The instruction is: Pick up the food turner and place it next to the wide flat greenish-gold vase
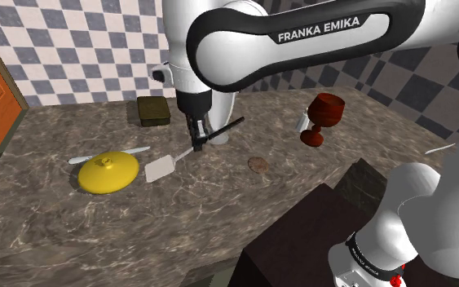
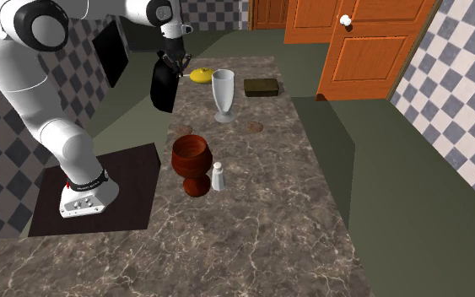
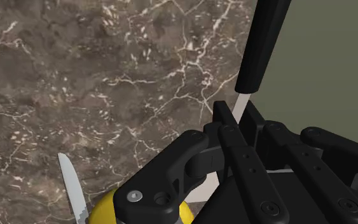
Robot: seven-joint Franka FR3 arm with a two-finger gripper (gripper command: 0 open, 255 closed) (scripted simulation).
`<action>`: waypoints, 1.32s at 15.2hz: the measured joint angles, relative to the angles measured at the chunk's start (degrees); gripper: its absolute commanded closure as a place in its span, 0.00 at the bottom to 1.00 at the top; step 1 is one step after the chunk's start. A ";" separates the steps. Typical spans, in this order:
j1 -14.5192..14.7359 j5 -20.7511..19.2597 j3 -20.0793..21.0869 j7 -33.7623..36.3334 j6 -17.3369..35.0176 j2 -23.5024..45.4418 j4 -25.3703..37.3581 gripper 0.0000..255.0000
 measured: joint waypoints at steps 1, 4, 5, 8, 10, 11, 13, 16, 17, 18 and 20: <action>0.62 0.05 0.62 1.21 0.04 1.19 1.10 1.00; 2.56 0.06 2.40 4.89 -1.05 4.25 5.08 1.00; 2.86 0.04 2.66 5.47 -0.70 4.72 5.19 1.00; 3.02 -0.03 2.78 5.88 0.97 5.80 4.58 1.00; 3.04 -0.07 2.79 6.01 2.43 6.06 3.37 1.00; 3.07 -0.08 2.82 6.10 3.07 6.14 2.80 1.00; 3.03 -0.13 2.78 6.09 4.50 6.49 1.73 1.00; 3.03 -0.22 2.76 6.19 6.63 7.45 0.56 1.00; 3.00 -0.25 2.74 6.19 7.46 7.65 -0.09 1.00; 3.02 -0.28 2.75 6.27 8.22 7.70 -0.80 1.00; 3.05 -0.35 2.75 6.39 9.55 8.31 -1.52 1.00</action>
